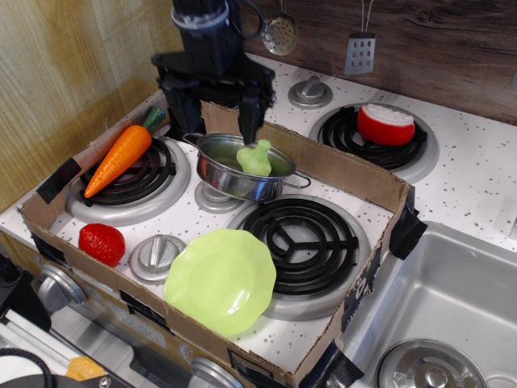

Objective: Take broccoli out of pan

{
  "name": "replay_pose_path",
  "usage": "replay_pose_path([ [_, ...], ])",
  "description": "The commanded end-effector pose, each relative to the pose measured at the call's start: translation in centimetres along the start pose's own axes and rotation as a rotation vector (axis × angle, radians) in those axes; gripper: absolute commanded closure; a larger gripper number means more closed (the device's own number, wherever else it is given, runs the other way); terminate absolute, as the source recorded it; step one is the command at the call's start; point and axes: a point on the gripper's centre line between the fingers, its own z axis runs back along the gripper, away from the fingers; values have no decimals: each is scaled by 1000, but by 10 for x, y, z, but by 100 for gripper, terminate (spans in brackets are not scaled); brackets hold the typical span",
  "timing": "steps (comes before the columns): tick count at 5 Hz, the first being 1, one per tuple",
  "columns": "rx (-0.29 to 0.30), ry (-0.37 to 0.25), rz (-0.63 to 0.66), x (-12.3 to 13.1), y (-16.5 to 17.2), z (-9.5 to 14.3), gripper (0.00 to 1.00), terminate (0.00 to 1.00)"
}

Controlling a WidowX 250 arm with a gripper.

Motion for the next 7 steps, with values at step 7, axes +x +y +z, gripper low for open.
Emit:
replay_pose_path([
  [7,27,-67,84,32,-13,-68,0,0],
])
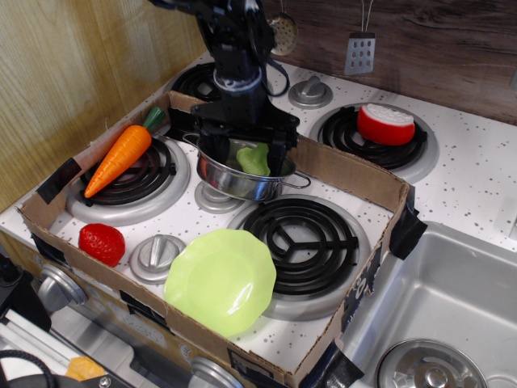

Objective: Take broccoli out of pan

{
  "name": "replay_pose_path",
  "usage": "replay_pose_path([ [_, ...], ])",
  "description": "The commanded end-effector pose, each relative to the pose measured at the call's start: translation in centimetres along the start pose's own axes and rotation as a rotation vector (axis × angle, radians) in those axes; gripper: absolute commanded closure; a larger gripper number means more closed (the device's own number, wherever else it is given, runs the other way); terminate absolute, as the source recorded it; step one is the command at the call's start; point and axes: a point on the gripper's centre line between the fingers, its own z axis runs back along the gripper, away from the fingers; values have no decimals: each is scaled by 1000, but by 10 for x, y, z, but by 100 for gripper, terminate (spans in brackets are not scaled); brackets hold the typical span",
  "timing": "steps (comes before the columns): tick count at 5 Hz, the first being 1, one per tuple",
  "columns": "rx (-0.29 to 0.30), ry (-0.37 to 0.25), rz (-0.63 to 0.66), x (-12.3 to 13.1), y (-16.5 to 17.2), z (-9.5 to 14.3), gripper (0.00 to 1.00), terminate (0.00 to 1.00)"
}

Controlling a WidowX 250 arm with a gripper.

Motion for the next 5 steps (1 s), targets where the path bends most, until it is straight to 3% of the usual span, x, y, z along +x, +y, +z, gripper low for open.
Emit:
replay_pose_path([
  [1,25,-41,34,10,-4,-3,0,0],
  [3,41,-54,33,20,-6,-3,0,0],
  [4,63,-56,44,20,-6,-1,100,0],
  [5,57,-13,41,10,-1,2,100,0],
])
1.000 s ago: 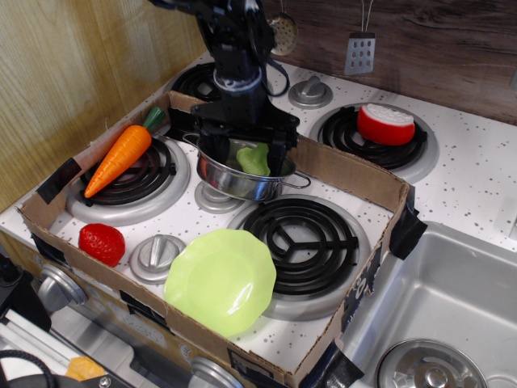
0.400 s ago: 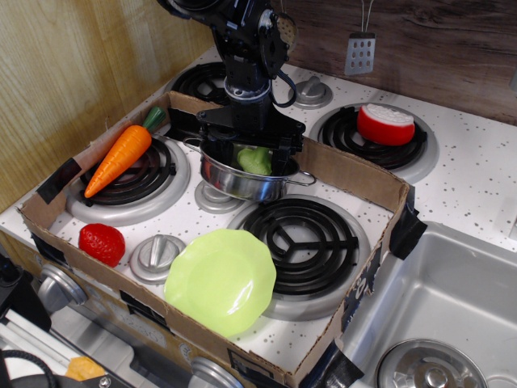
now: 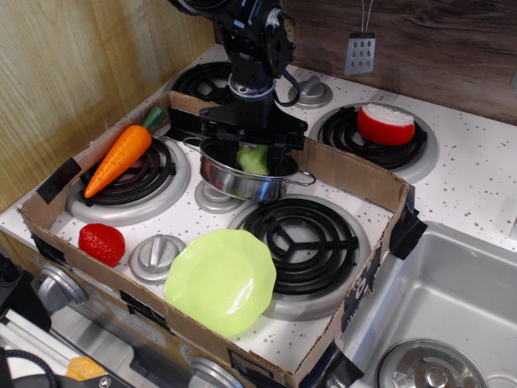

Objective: Take broccoli out of pan

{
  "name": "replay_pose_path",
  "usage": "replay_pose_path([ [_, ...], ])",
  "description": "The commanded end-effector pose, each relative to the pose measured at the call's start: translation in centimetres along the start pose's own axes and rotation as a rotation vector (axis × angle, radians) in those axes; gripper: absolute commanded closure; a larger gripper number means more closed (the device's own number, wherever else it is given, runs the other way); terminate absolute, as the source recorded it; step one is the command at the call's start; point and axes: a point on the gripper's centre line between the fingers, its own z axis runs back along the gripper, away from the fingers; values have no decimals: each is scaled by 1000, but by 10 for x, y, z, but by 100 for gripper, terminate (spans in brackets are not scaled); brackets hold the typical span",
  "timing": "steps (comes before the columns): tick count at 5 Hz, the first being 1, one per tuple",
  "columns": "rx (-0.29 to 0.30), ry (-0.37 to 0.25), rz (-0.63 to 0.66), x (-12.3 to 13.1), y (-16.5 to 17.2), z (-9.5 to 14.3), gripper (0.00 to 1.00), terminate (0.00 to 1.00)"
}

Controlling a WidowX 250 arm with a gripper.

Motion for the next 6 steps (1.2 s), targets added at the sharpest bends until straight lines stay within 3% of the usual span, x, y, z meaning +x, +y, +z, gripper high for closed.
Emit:
replay_pose_path([
  [1,28,-27,-15,2,9,26,100,0],
  [4,69,-28,10,-1,26,86,100,0],
  [6,4,-5,-23,-11,-8,95,100,0],
])
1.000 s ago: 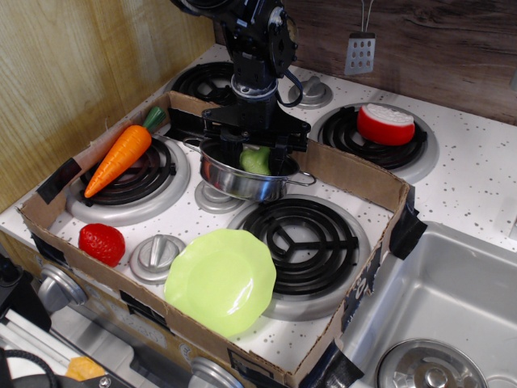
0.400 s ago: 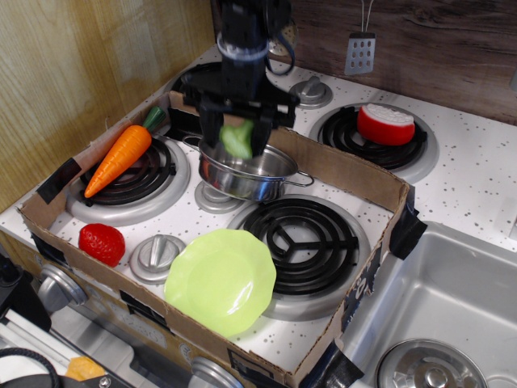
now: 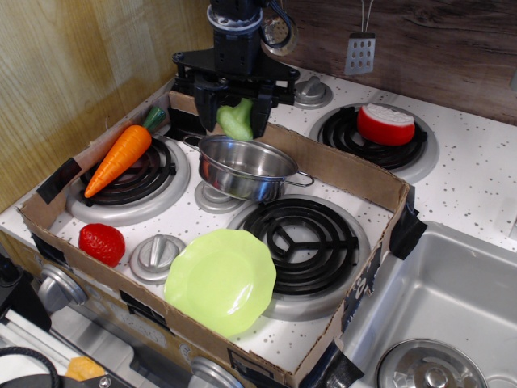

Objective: Take broccoli out of pan

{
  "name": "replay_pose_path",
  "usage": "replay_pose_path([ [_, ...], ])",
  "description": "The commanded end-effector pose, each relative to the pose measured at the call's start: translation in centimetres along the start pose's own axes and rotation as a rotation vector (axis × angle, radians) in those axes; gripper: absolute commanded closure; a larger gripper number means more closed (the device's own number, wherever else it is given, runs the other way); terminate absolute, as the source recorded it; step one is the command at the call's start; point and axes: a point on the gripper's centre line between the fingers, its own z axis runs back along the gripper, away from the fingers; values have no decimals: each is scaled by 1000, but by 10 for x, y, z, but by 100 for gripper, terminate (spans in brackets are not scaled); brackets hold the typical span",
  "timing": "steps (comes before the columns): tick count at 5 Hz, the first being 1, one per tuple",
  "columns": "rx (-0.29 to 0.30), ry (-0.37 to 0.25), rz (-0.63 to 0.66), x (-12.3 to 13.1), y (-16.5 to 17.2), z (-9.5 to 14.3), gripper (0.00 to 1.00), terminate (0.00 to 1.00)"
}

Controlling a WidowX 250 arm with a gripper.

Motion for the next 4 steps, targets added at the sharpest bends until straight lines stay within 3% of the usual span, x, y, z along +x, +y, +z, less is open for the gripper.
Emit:
replay_pose_path([
  [1,-57,-26,-26,-4,-46,28,100,0],
  [2,-22,-67,-80,-9,-69,32,100,0],
  [3,-25,-59,-75,-11,-91,30,100,0],
  [4,-64,-59,-89,-14,-99,13,100,0],
])
